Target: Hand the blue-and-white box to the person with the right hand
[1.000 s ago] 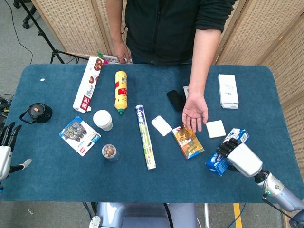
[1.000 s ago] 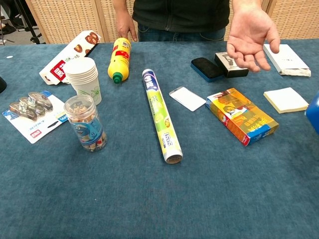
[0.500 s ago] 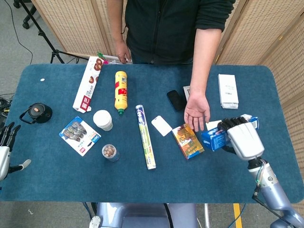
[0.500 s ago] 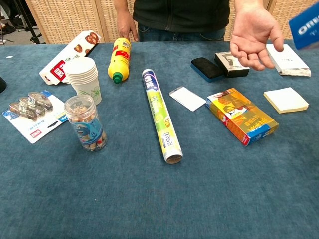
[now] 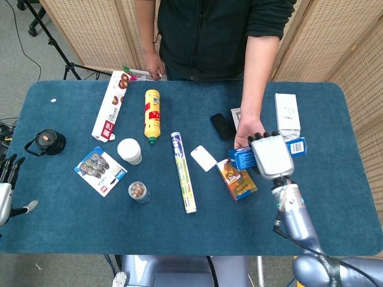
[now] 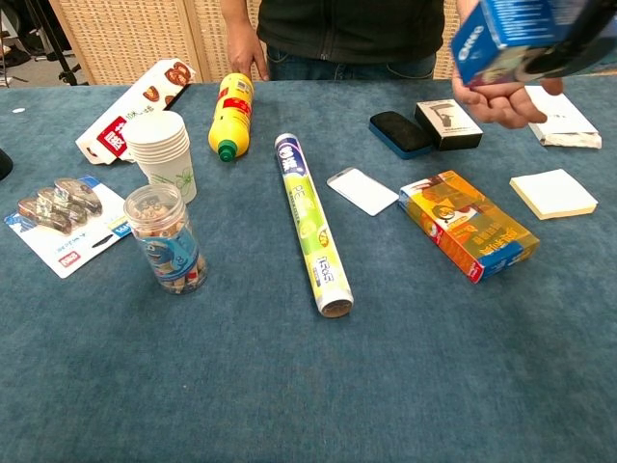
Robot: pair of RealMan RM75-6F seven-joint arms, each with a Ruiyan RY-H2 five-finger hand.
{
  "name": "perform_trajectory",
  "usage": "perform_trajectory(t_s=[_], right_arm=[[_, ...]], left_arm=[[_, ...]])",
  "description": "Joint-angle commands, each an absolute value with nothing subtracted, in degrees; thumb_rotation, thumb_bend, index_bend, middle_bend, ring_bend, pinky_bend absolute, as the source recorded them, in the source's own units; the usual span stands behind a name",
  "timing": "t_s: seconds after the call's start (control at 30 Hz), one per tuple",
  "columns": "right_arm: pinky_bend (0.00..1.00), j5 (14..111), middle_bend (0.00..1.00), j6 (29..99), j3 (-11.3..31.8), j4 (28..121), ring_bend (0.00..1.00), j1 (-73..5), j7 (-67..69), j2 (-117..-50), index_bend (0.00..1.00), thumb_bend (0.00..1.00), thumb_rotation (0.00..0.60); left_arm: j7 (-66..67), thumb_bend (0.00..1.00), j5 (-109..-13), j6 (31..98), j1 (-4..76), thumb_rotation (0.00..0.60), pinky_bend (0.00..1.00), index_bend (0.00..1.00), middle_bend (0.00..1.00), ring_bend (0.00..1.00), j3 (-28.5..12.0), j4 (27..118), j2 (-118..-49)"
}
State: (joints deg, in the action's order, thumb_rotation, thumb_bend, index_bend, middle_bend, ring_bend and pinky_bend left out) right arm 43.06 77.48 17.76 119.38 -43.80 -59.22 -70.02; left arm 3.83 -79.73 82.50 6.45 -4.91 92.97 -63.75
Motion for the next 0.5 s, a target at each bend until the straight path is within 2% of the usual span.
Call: perform_trajectory(t_s=[0.03, 0.2, 0.23, 0.27, 0.3, 0.33, 0.37, 0.4, 0.5], right_arm=[[0.44, 38.00, 0.75, 83.03, 20.35, 119.74, 0.64, -48.12, -64.48, -75.27, 0.72, 0.99, 0.600], [0.45, 34.74, 0.74, 87.75, 22.13, 116.42, 0.66, -51.28, -66.25, -81.40, 0.72, 1.00, 0.600], [0.45, 34.52, 0.72, 88.13, 22.33, 115.98, 0.65, -51.61, -66.03, -82.16, 0.69, 0.97, 0.600], [0.45, 33.91, 0.63, 88.00, 22.61, 115.88, 0.62, -51.75, -65.08, -82.93, 0.57, 0.82, 0.600], [0.45, 33.34, 0.48, 87.87, 22.88, 115.94, 0.53, -51.72, -64.33, -83.19, 0.39, 0.55, 0.600], [0.44, 33.19, 0.35, 87.81, 22.94, 115.92, 0.43, -51.75, -64.06, -83.22, 0.26, 0.35, 0.600], [0.41, 33.31, 0.18, 87.50, 23.00, 115.96, 0.28, -51.70, -63.20, -83.12, 0.11, 0.12, 0.600], [0.36, 34.21, 0.06, 87.23, 22.92, 115.89, 0.15, -51.51, -62.02, -82.89, 0.03, 0.01, 0.600], [0.24, 35.87, 0.00, 86.58, 22.86, 116.67, 0.02, -50.59, -58.81, -81.77, 0.00, 0.00, 0.600]], left_arm=[[3.82, 0.00, -79.47, 82.32, 6.53, 0.600, 0.01, 0.00, 0.00, 0.00, -5.00, 92.93, -63.74], [3.91, 0.00, -79.07, 81.87, 6.69, 0.600, 0.01, 0.00, 0.00, 0.00, -5.05, 92.87, -63.75], [3.90, 0.00, -79.04, 81.84, 6.70, 0.600, 0.01, 0.00, 0.00, 0.00, -5.05, 92.89, -63.73], [3.85, 0.00, -78.93, 81.82, 6.71, 0.600, 0.01, 0.00, 0.00, 0.00, -5.09, 92.92, -63.69], [3.76, 0.00, -78.83, 81.83, 6.69, 0.600, 0.01, 0.00, 0.00, 0.00, -5.14, 92.91, -63.67], [3.74, 0.00, -78.80, 81.85, 6.69, 0.600, 0.01, 0.00, 0.00, 0.00, -5.16, 92.91, -63.66], [3.67, 0.00, -78.71, 81.86, 6.68, 0.600, 0.01, 0.00, 0.00, 0.00, -5.21, 92.90, -63.63], [3.58, 0.00, -78.60, 81.83, 6.68, 0.600, 0.01, 0.00, 0.00, 0.00, -5.24, 92.85, -63.62], [3.64, 0.00, -78.38, 81.51, 6.81, 0.600, 0.01, 0.00, 0.00, 0.00, -5.27, 92.71, -63.64]])
